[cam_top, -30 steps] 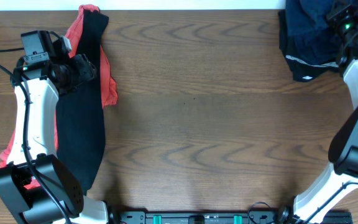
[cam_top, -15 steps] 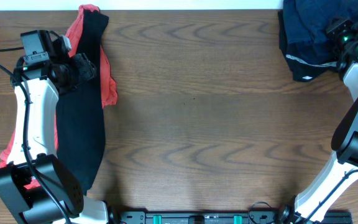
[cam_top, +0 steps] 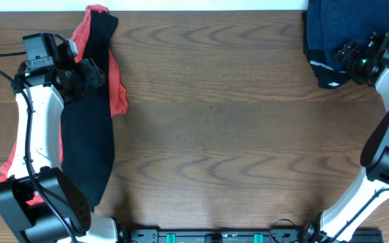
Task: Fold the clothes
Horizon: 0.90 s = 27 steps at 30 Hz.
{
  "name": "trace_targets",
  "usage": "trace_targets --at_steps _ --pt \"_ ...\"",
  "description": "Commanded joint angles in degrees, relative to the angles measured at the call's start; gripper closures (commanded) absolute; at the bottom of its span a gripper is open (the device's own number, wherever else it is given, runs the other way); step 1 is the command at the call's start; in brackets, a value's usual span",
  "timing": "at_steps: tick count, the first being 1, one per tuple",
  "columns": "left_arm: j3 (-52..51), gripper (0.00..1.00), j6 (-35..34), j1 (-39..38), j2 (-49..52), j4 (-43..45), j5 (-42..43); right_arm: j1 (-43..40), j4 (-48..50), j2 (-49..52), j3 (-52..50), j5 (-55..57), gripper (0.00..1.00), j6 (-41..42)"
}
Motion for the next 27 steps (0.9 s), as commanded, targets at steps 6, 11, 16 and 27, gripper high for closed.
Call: trace_targets --at_steps 6,11,16,27 --pt "-0.7 0.41 -0.1 -0.1 0.5 0.0 -0.7 -1.0 -4.5 -14.6 0.2 -1.9 0.12 -13.6" --pt "-1.3 0.41 -0.1 -0.1 0.5 0.2 -0.7 -0.5 -3.1 -19.3 0.2 1.2 0.11 -21.1" --pt "-1.3 0.41 -0.1 -0.1 0.7 0.2 -0.7 -0.5 1.9 -18.6 0.2 11.0 0.07 -22.1" --pt "-1.3 0.41 0.8 -0.1 2.9 0.2 -0.7 -0.3 39.2 -0.9 0.2 15.4 0.01 -16.9"
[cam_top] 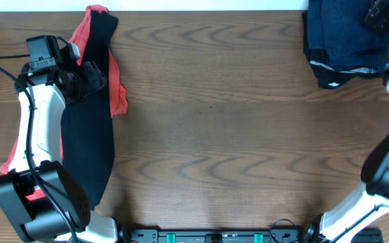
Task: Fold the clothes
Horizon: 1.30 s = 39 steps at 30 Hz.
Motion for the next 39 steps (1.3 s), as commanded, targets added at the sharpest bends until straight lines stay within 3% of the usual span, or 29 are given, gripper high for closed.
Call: trace_targets --at_steps 1,3,7,16,25,33,39 --pt "-0.5 0.41 0.5 -0.1 1.4 0.0 -0.6 -0.3 6.3 6.6 0.0 2.4 0.01 6.2" --pt "-0.5 0.41 0.5 -0.1 1.7 0.1 -0.6 0.1 7.9 9.8 1.3 2.4 0.01 10.1" --pt "-0.5 0.41 1.9 -0.1 1.7 0.3 -0.6 2.3 0.4 13.9 7.8 1.3 0.01 10.7" --pt "-0.5 0.41 2.5 -0.1 1.7 0.7 -0.6 5.9 -13.0 14.6 21.0 3.9 0.01 -1.0" --pt "-0.5 0.41 2.5 -0.1 1.7 1.5 -0.6 5.8 -15.8 17.6 22.5 4.2 0.01 -9.5" --pt "-0.5 0.41 2.5 -0.1 1.7 1.5 -0.6 5.6 -17.6 28.1 26.4 4.4 0.01 -8.5" --pt "-0.5 0.41 2.5 -0.1 1.7 1.1 -0.6 4.7 -18.0 35.1 27.7 4.3 0.01 -2.3"
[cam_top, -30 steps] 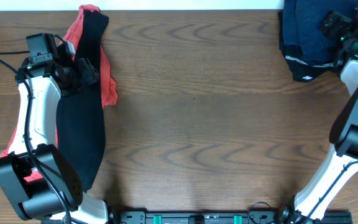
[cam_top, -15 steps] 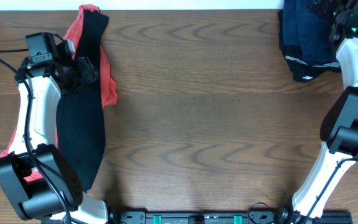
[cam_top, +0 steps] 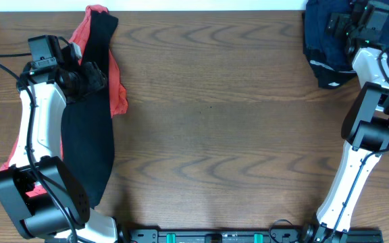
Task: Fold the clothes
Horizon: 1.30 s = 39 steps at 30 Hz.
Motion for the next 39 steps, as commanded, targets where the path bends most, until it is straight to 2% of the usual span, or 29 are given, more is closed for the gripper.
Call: trace_targets --at_steps 1,11,23,33,39 --pt "-0.5 0.41 0.8 -0.1 0.6 -0.2 -0.5 -1.0 -1.9 4.8 0.3 0.7 0.01 4.3" --pt "-0.5 0.41 0.8 -0.1 0.6 -0.2 -0.5 -1.6 -6.7 0.7 5.0 -6.6 0.01 4.3" --pt "-0.5 0.41 0.8 -0.1 0.6 -0.1 -0.5 -3.8 -10.4 -5.0 9.9 -6.5 0.01 4.3" --pt "-0.5 0.41 0.8 -0.1 0.7 1.0 -0.5 -4.0 -7.1 0.8 9.8 -3.7 0.01 4.3" --pt "-0.5 0.41 0.8 -0.1 1.4 1.6 -0.5 -3.5 -3.8 9.2 9.8 -3.7 0.01 11.2"
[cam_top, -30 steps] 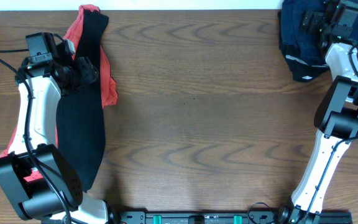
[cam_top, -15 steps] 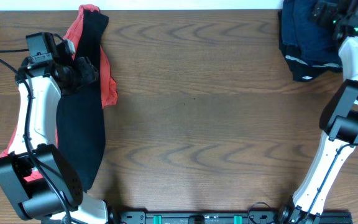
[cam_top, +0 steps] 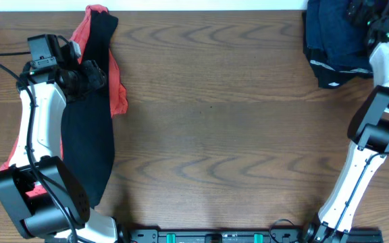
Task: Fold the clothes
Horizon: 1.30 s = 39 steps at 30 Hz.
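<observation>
A long black garment with a red-orange lining lies along the left side of the table, its red edge showing. My left gripper sits over its upper part; the dark fingers blend into the cloth, so their state is unclear. A pile of dark blue clothes lies in the back right corner. My right gripper is over the back of that pile at the frame's top edge, partly cut off, with its jaws not readable.
The brown wooden table stretches between the two heaps. The arm bases and a black rail line the front edge. A black cable runs in from the left beside my left arm.
My right gripper has moved from the left-middle of the blue pile toward its back right, near the table's far edge. The left arm and the black-and-red garment look unchanged.
My right gripper was first at the front right of the blue pile, then at the far right corner, then over the pile's middle, and now at its back. The pile has barely changed shape. My left gripper stayed over the black-and-red garment throughout.
</observation>
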{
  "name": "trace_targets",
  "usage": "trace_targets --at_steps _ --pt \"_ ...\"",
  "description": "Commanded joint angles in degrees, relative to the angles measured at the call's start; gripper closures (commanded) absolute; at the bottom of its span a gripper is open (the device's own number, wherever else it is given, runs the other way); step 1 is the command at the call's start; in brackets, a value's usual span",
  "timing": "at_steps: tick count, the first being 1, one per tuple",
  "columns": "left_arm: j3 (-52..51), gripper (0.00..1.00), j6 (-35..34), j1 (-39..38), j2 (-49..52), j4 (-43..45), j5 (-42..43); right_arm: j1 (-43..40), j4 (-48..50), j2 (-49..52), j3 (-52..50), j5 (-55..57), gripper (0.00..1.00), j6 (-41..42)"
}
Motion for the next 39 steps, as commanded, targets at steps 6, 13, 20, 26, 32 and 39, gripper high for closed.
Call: trace_targets --at_steps 6,13,20,26,32,39 --pt "-0.5 0.41 0.8 -0.1 2.2 -0.4 -0.5 0.4 -3.2 10.0 -0.1 0.8 0.01 4.6" --pt "-0.5 0.3 0.8 -0.1 2.2 0.1 -0.5 0.8 -3.8 4.4 0.0 -0.8 0.01 4.5" --pt "-0.5 0.02 0.8 -0.1 2.2 -0.4 -0.5 1.9 -4.1 -9.0 0.1 -0.8 0.01 4.5" --pt "-0.5 0.02 0.8 -0.1 2.2 -0.3 -0.5 4.4 -9.1 -21.7 0.1 -5.7 0.01 4.5" --pt "-0.5 0.02 0.7 -0.1 2.2 -0.3 -0.5 8.6 -24.9 -32.2 0.0 -22.3 0.01 6.9" --pt "-0.5 0.02 0.7 -0.1 2.2 -0.3 -0.5 17.4 -38.3 -38.7 0.0 -33.4 0.01 9.0"
